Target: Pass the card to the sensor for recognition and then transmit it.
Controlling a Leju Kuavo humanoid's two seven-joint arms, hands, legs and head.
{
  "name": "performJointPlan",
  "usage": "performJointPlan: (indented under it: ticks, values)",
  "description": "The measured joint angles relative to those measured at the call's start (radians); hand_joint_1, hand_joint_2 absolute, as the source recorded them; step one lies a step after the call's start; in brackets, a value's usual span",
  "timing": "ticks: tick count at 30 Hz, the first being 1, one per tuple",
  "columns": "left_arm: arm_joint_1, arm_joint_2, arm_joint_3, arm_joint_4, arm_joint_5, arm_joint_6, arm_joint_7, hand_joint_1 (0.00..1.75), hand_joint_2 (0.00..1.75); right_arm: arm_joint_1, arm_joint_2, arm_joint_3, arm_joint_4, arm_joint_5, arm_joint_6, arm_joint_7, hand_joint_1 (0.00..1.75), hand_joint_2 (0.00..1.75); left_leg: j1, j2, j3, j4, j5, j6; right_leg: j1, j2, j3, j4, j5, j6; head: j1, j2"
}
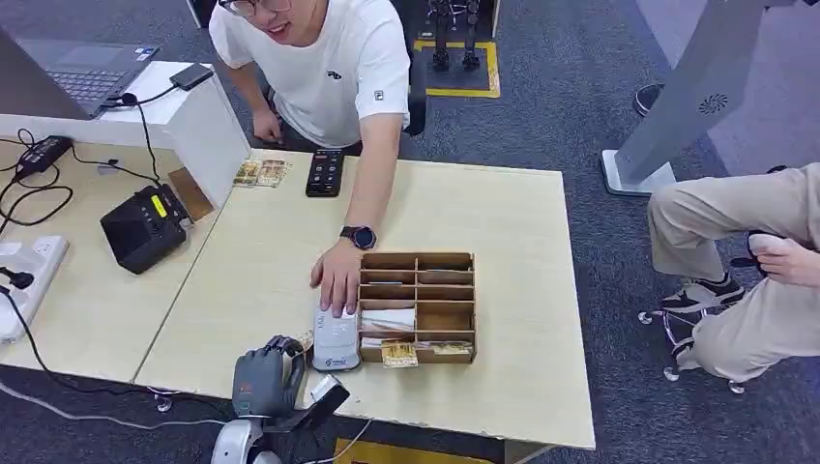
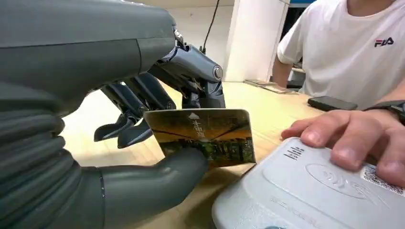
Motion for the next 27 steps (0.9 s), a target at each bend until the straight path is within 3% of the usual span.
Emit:
performJointPlan:
  ticks: [12, 20, 24, 27]
  values:
    - [0.008, 0.034, -0.104, 0.019, 0.027, 0.0, 0.058, 1.75, 1.75, 0.0, 0.0, 0.0, 0.0, -0.008, 0.0, -0.003, 0.0, 1.75, 0.0, -0.002, 0.001, 0.0, 0.001, 0.001, 0.0, -0.002, 0.002, 0.0, 0.0, 0.0, 0.0, 0.0]
    - [0.012, 0.043, -0.126, 0.018, 0.077, 0.0, 0.055, 1.75, 1.75, 0.0, 0.0, 0.0, 0.003, -0.011, 0.0, -0.012, 0.0, 1.75, 0.0, -0.002, 0.001, 0.0, 0.001, 0.001, 0.0, -0.002, 0.002, 0.0, 0.0, 0.0, 0.0, 0.0]
    - [0.027, 0.026, -0.119, -0.024, 0.159, 0.001, -0.026, 1.75, 1.75, 0.0, 0.0, 0.0, 0.003, -0.011, 0.0, -0.006, 0.0, 1.75, 0.0, -0.003, 0.001, 0.0, 0.001, 0.001, 0.0, -0.003, 0.002, 0.0, 0.0, 0.0, 0.0, 0.0]
    - [0.032, -0.014, -0.075, -0.065, 0.299, 0.001, -0.139, 1.75, 1.75, 0.0, 0.0, 0.0, 0.003, -0.01, 0.0, -0.004, 0.0, 1.75, 0.0, -0.002, 0.001, 0.0, 0.001, 0.001, 0.0, -0.002, 0.002, 0.0, 0.0, 0.0, 0.0, 0.0]
